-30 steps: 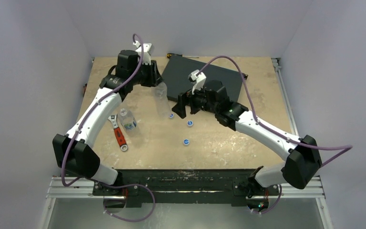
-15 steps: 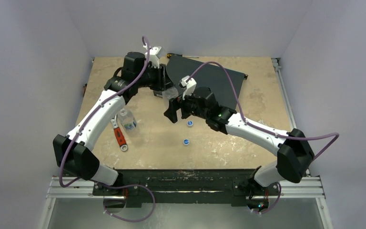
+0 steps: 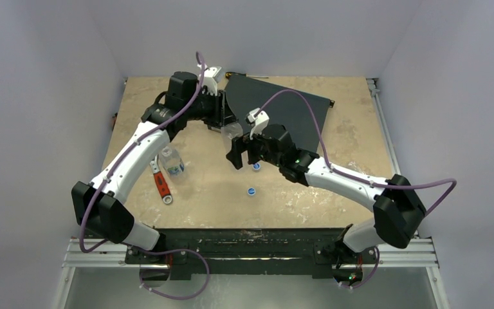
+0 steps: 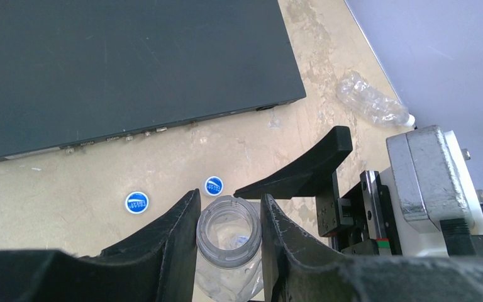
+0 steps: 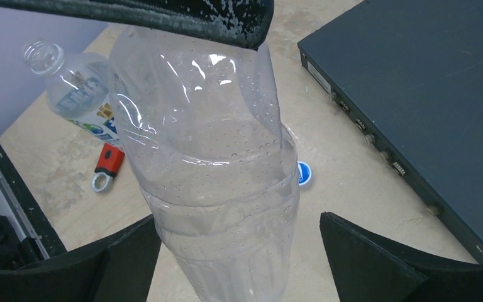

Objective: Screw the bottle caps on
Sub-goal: Pick up the plastic bottle at the center of the board.

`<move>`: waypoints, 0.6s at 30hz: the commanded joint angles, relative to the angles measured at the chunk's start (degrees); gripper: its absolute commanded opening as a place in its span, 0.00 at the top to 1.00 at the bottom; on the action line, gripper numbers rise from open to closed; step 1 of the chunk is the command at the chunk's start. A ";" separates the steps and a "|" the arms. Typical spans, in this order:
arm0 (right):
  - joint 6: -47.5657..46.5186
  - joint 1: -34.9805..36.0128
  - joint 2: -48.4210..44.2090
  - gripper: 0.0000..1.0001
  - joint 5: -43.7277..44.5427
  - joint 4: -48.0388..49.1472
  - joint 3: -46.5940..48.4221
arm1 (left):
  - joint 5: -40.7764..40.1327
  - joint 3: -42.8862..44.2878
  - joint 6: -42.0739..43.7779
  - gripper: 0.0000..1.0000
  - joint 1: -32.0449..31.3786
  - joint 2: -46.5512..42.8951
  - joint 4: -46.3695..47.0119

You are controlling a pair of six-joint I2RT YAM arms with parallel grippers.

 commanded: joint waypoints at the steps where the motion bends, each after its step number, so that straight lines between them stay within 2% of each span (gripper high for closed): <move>1: -2.14 -0.35 -1.88 0.06 -0.26 3.03 -1.23 | 4.64 1.66 -1.33 1.00 -0.14 -2.22 0.85; 3: 0.18 -0.35 -2.57 0.11 -4.55 5.25 -2.58 | 5.47 1.44 -2.52 1.00 -0.14 -2.45 2.18; 11: 3.55 -3.09 -6.49 0.53 -11.30 9.53 -6.35 | 6.77 0.19 -4.43 1.00 -0.14 -3.61 5.43; 12: 3.90 -3.54 -7.05 0.58 -12.64 9.93 -6.45 | 6.50 -0.34 -4.48 0.92 -0.14 -3.94 5.78; 13: 4.31 -3.97 -7.66 0.60 -14.26 10.44 -6.55 | 6.34 -1.07 -4.51 0.79 -0.14 -4.26 6.24; 15: 5.05 -4.74 -8.49 0.62 -17.21 11.06 -6.48 | 6.53 -2.55 -4.93 0.46 -0.14 -5.20 7.86; 16: 5.47 -5.01 -8.85 0.62 -18.36 11.19 -6.34 | 6.47 -3.29 -5.03 0.33 -0.14 -5.84 8.62; 18: 6.82 -6.11 -9.62 0.61 -20.46 11.46 -6.18 | 6.89 -4.75 -4.97 0.18 -0.14 -7.23 10.16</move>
